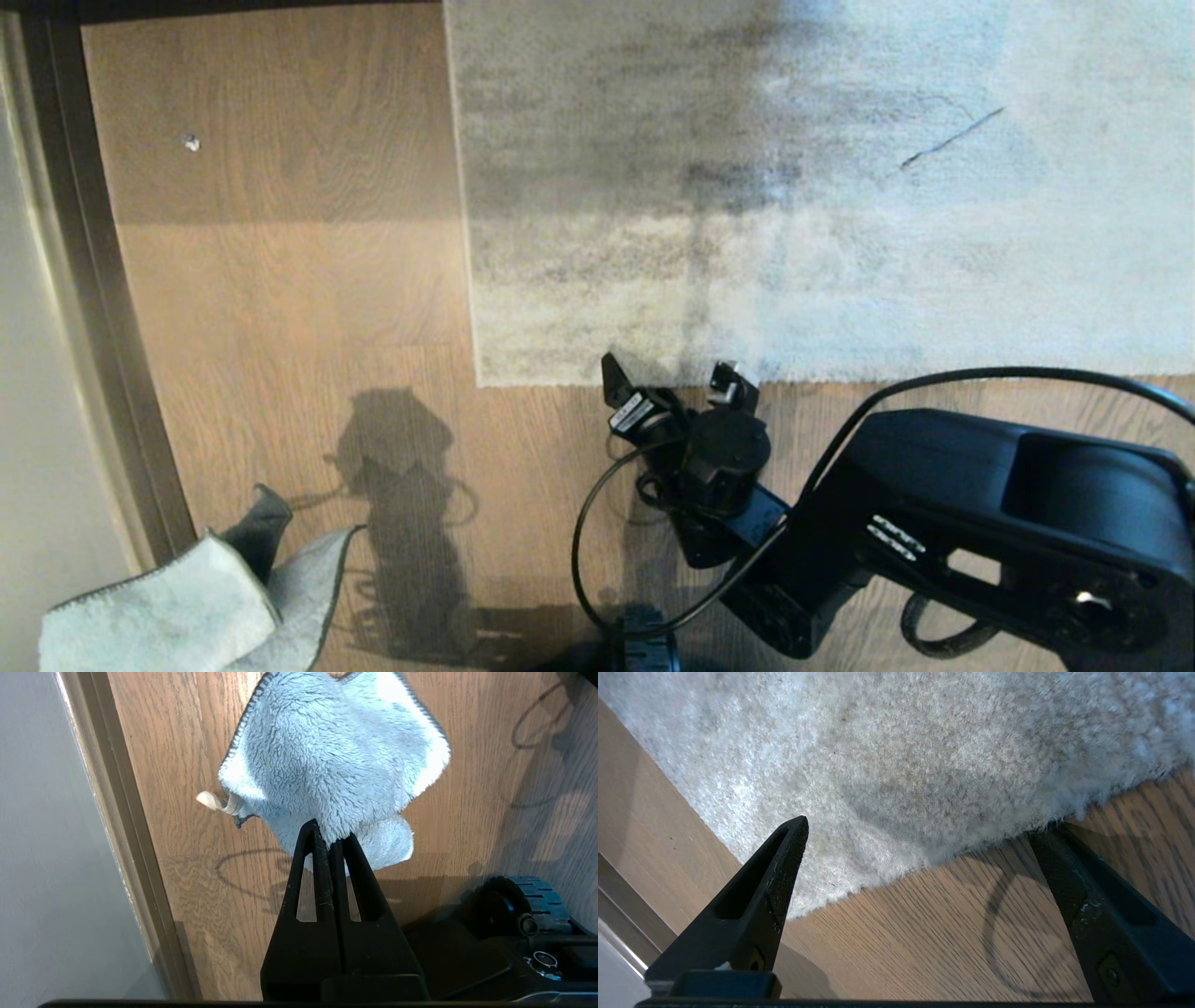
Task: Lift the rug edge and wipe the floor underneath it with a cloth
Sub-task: Lift up the carpet
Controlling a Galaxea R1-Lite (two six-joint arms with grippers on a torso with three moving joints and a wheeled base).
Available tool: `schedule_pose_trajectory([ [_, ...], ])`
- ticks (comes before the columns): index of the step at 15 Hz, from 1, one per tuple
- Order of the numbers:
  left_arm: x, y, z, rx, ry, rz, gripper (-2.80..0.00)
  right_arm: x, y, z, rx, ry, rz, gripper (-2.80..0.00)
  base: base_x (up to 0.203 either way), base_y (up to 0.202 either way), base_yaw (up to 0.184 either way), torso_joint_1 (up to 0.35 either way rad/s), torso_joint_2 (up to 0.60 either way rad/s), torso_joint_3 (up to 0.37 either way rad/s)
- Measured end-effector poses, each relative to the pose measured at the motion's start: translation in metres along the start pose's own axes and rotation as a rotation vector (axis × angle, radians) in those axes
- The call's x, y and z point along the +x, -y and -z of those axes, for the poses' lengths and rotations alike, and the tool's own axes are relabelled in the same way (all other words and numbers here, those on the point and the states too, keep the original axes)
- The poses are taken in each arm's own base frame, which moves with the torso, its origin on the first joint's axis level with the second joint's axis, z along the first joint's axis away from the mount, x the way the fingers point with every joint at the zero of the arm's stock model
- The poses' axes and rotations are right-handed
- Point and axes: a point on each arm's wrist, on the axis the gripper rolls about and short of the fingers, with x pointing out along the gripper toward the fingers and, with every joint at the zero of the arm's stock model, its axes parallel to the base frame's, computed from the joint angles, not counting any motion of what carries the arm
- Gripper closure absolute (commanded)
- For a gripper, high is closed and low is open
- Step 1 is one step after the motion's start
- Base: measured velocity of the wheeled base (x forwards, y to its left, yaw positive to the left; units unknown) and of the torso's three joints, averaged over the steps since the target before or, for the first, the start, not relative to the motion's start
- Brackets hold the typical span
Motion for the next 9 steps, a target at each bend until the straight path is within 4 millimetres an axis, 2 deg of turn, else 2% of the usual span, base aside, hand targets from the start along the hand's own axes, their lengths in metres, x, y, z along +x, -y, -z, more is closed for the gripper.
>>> schedule_pose_trajectory([
  [4, 0.000, 0.000, 0.000, 0.000, 0.000, 0.000, 0.00, 0.008, 0.000, -0.007, -0.006, 0.030, -0.001, -2.80, 0.000, 0.000, 0.000, 0.000, 0.00, 0.000],
  [9, 0.000, 0.000, 0.000, 0.000, 0.000, 0.000, 0.00, 0.006, -0.013, -0.018, -0.002, 0.047, -0.035, -2.80, 0.000, 0.000, 0.000, 0.000, 0.00, 0.000],
])
